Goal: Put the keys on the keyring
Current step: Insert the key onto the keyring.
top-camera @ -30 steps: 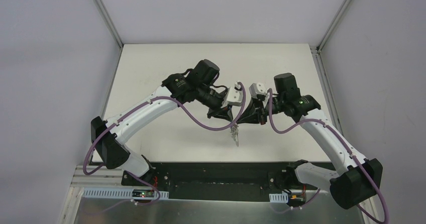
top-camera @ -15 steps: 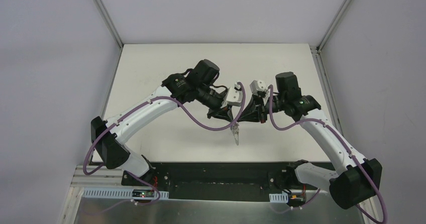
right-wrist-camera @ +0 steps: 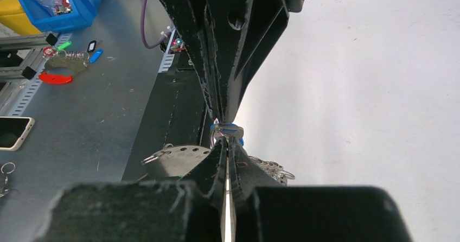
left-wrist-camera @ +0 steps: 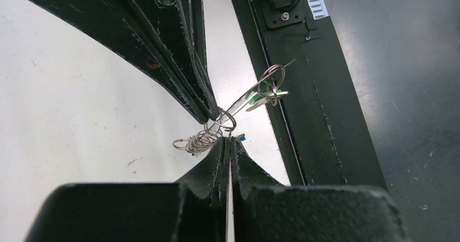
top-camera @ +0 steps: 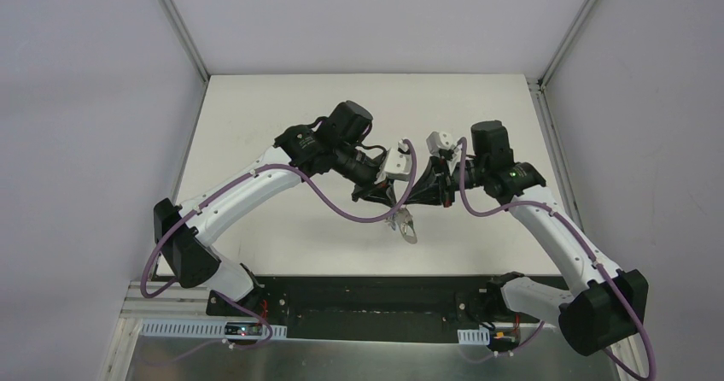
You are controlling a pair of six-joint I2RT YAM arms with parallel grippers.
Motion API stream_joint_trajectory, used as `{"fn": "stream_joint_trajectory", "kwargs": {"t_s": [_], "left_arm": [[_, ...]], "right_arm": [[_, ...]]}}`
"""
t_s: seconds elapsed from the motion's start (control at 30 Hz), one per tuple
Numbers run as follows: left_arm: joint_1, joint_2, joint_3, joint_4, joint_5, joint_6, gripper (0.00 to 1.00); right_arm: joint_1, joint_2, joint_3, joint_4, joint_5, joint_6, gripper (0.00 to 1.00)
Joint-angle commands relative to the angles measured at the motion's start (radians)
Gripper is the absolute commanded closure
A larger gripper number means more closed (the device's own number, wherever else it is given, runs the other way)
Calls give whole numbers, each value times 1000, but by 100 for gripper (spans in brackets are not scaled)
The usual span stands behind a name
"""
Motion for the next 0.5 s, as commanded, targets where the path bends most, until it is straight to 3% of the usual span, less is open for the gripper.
{"fn": "stream_joint_trajectory", "kwargs": {"t_s": [0.0,0.47], "left_arm": [[6,-38,1,0,38,17,100],[5,-30,-1,71,-53,-62,100]], "right_arm": [[-10,2,-2,89,-40,52,100],[-16,5,-30,256,23,261,100]]}}
